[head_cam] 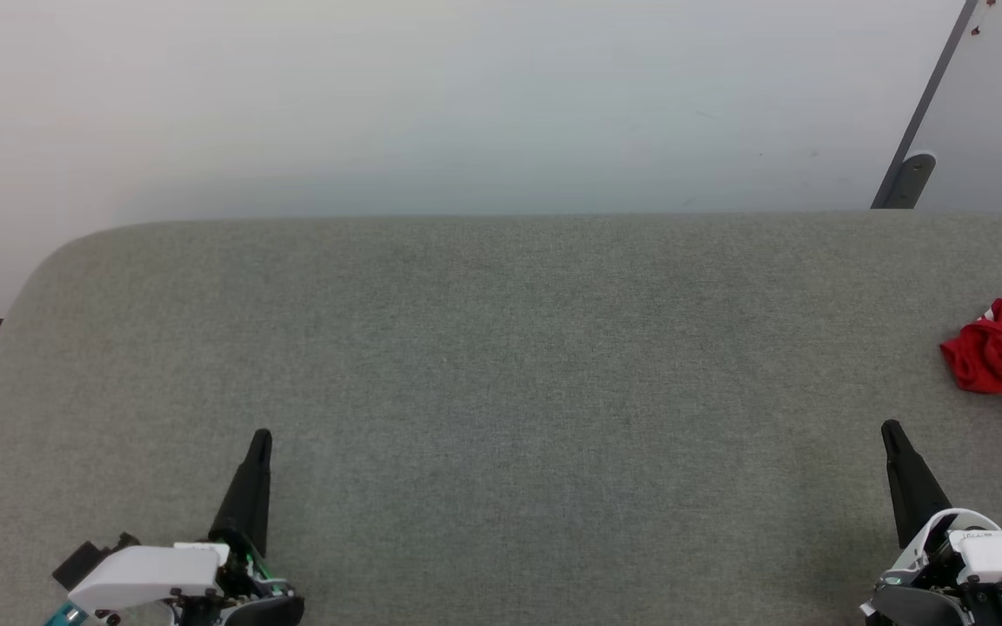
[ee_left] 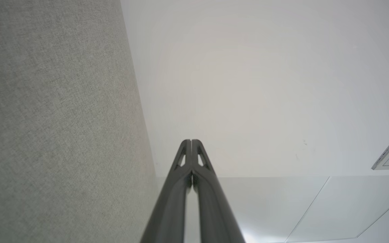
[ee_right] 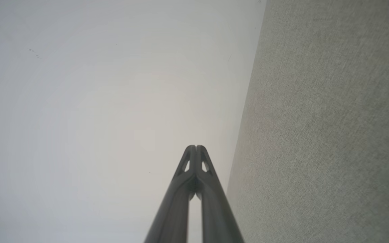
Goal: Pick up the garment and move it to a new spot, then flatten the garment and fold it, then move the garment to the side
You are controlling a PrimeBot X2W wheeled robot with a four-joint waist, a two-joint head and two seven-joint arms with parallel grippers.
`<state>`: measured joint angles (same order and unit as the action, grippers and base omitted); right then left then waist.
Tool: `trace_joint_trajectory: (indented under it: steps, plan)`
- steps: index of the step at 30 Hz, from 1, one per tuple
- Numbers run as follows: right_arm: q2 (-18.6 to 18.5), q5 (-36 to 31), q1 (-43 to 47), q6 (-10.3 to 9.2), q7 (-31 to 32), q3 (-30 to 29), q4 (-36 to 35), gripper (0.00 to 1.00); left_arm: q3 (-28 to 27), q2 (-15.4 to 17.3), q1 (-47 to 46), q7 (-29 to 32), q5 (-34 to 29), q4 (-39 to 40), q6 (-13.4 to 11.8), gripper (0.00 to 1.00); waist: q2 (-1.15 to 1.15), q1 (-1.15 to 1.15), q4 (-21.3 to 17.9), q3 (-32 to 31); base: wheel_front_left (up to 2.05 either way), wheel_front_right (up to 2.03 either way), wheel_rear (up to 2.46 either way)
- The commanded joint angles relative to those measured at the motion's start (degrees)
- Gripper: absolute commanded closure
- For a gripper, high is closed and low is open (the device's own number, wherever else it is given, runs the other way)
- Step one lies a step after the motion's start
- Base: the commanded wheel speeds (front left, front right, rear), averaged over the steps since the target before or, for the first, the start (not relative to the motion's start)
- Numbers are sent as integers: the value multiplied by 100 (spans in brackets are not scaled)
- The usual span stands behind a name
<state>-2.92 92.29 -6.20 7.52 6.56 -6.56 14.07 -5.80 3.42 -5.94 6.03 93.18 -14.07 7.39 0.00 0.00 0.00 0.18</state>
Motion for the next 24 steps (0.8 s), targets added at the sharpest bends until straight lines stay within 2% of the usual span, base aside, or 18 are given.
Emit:
trace_joint_trajectory:
  steps: [1, 24]
  plan:
    - [18, 22, -17, -6, 12, 1, 2, 100, -14, -7, -58, 10, -38, -5, 19, 100, 0, 0, 0, 0, 0, 0, 0]
    - [18, 23, -17, -6, 11, 2, 2, 100, -34, -22, -60, 33, -42, -6, 19, 100, 0, 0, 0, 0, 0, 0, 0]
